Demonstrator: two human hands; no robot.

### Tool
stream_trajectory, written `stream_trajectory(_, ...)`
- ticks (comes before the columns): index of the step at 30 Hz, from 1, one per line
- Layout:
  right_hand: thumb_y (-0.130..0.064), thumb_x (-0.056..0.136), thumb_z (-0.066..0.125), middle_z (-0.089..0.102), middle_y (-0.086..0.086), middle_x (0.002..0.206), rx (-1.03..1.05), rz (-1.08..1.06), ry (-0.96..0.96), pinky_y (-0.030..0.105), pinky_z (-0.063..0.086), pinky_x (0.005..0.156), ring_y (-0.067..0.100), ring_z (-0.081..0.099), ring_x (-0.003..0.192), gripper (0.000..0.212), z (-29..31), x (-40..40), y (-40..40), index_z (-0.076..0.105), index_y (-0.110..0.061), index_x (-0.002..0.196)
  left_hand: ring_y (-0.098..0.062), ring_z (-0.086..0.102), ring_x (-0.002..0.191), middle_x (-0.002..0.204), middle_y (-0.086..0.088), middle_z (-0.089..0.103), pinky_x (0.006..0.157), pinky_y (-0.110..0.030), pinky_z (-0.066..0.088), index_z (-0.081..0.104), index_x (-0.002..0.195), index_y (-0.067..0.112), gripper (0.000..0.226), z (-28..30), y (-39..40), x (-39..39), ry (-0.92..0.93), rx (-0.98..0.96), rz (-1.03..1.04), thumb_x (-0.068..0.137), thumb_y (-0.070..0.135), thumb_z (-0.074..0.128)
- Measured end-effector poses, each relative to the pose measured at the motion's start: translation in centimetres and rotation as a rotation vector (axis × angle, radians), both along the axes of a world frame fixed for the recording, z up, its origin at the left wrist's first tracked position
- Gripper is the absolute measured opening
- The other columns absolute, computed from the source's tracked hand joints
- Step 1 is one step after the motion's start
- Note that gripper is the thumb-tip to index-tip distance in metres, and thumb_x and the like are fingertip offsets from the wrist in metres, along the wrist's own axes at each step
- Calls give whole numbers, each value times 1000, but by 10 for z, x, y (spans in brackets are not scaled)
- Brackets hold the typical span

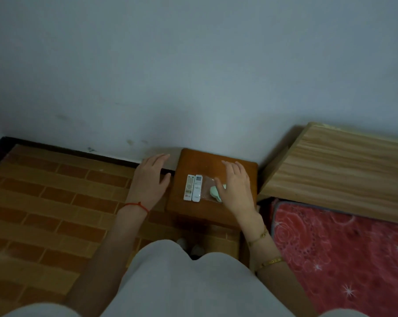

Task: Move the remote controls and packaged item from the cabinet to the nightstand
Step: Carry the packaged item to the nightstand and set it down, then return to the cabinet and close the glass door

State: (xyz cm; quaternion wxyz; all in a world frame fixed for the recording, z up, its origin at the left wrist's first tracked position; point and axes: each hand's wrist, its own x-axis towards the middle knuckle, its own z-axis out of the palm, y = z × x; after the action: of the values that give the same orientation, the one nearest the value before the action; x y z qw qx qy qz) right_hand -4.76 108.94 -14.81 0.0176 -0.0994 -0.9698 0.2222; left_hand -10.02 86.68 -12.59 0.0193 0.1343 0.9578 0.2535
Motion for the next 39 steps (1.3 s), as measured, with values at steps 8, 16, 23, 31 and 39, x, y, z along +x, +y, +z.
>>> stream_trajectory(8,-31,98,52,48,7,143,-46,280,20,40,28,118,25,35,139,52,18,-29,-55,38,-12,145,-23,37,136,142,-6,49,115,-40,32,45,142,17,50,17,-78,38,38,-15,299,94,24,57)
stream_trajectory(16,-33,99,49,47,9,143,-34,609,-14,46,31,115,29,34,140,51,31,-59,-154,39,-11,144,-24,41,134,139,-7,53,112,-48,37,47,140,16,50,26,-158,96,74,-4,617,93,22,59)
stream_trajectory(23,-37,99,46,47,7,143,-60,897,-30,48,31,115,27,33,141,53,36,-74,-278,38,-13,145,-26,43,131,137,-7,54,109,-47,39,49,138,16,48,29,-247,136,83,-6,903,92,20,61)
stream_trajectory(31,-39,99,43,41,6,151,-55,1156,-55,47,27,118,25,27,145,54,41,-82,-457,34,-15,147,-28,48,124,132,-9,57,103,-48,44,52,136,15,50,35,-370,179,93,-53,1185,88,17,65)
stream_trajectory(39,-39,99,46,39,2,151,-88,1392,-85,47,24,119,22,25,145,55,54,-62,-602,31,-21,148,-29,50,123,131,-8,58,102,-49,45,53,134,13,50,40,-455,234,77,-105,1447,86,14,67)
